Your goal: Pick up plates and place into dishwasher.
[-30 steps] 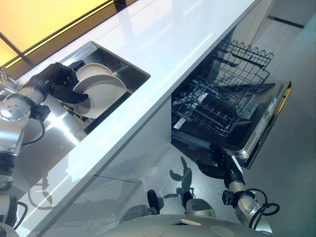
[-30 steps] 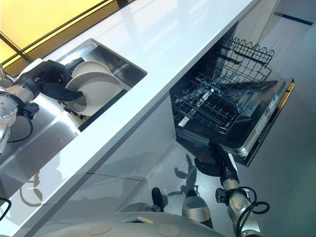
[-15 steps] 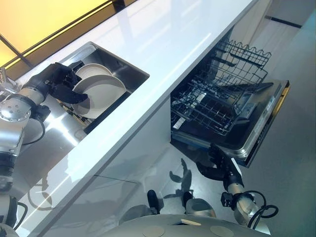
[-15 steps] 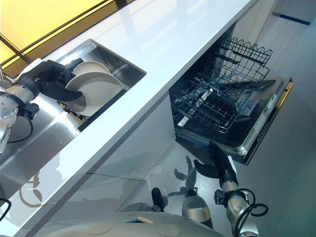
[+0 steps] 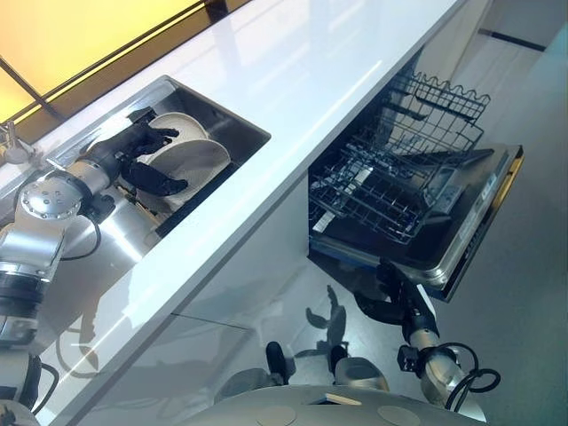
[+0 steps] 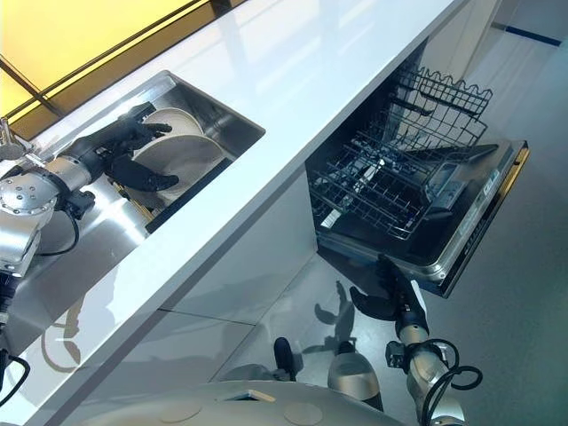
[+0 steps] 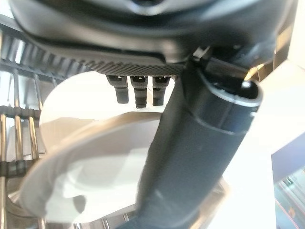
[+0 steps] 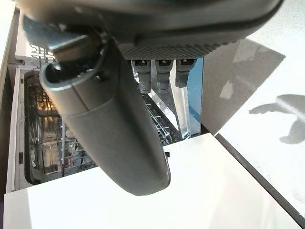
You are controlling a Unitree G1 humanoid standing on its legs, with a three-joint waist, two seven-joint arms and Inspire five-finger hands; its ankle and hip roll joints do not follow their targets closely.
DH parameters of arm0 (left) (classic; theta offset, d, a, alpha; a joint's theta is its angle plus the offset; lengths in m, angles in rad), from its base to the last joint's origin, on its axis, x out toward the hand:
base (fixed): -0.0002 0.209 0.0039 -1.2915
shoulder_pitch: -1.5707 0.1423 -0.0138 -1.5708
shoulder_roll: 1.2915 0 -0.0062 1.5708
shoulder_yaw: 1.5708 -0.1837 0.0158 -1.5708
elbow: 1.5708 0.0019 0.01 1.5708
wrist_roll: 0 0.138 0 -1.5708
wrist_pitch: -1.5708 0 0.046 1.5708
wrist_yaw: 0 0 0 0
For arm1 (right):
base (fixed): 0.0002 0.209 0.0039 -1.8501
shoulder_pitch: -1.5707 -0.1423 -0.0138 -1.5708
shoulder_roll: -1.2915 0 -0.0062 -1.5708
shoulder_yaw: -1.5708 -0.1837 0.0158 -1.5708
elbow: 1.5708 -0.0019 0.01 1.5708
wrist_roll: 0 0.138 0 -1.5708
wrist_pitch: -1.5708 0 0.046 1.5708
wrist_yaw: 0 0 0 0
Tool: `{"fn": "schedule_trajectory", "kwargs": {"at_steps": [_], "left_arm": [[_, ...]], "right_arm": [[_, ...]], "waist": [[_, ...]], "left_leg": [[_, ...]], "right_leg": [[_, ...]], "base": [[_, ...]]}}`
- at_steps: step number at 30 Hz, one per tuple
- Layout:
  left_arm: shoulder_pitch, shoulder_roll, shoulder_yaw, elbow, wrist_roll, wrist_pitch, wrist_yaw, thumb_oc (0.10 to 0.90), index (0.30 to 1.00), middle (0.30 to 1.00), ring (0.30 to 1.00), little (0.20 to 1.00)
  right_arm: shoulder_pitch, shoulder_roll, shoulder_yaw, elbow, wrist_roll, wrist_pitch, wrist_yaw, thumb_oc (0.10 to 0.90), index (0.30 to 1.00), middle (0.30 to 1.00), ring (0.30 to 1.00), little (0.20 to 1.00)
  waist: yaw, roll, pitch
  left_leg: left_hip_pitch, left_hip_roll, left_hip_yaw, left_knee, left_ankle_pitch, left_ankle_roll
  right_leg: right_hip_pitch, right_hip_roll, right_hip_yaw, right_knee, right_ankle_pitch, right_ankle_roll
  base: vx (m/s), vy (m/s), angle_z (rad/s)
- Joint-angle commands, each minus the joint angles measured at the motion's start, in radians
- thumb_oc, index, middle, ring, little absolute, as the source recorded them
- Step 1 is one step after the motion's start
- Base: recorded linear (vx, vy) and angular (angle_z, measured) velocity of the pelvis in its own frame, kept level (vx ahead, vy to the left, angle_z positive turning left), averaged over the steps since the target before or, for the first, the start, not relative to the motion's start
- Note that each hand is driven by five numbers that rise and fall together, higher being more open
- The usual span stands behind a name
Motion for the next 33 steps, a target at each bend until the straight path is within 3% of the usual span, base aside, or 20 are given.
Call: {"fn": "schedule_trajectory", "kwargs": {"at_steps": [1,23,29,33], "left_arm": [[-0.102,-0.055,-0.075,-0.054,0.008,-0.014,-0.037,0.8,0.9,0.9,0.9,0.9],[-0.073,-0.054,-0.05,-0.036,0.045,-0.053,-0.013,0.8,0.9,0.9,0.9,0.9],[-0.053,-0.044,-0.014,-0.031,0.176,-0.104,0.082,0.8,0.9,0.9,0.9,0.9],[-0.035,0.017,0.017,-0.014,0.345,-0.144,0.189,0.8,0.9,0.9,0.9,0.9]], "right_arm": [[-0.05,-0.022,-0.024,-0.09,-0.017,-0.116,0.008,0.8,0.9,0.9,0.9,0.9],[-0.05,-0.018,-0.025,-0.1,-0.026,-0.11,0.018,0.8,0.9,0.9,0.9,0.9],[-0.047,-0.018,-0.027,-0.101,-0.022,-0.11,0.02,0.8,0.9,0.9,0.9,0.9],[-0.047,-0.025,-0.029,-0.109,-0.012,-0.102,0.023,0.8,0.9,0.9,0.9,0.9]], "waist": [[-0.058,0.006,0.004],[-0.055,0.006,0.0],[-0.048,0.0,0.0],[-0.041,-0.001,-0.001]], "left_leg": [[0.0,-0.094,-0.001,0.016,-0.133,0.022],[0.003,-0.096,0.003,0.009,-0.132,0.021],[0.002,-0.093,0.002,0.009,-0.13,0.018],[0.002,-0.093,-0.004,0.009,-0.129,0.017]], "right_leg": [[-0.089,0.055,0.011,0.065,-0.039,0.081],[-0.083,0.055,0.0,0.056,-0.037,0.082],[-0.077,0.055,-0.007,0.047,-0.036,0.077],[-0.074,0.054,-0.014,0.047,-0.039,0.074]], "base": [[0.0,0.0,0.0],[0.0,0.001,0.0],[0.0,0.0,0.0],[0.0,0.0,0.0]]}}
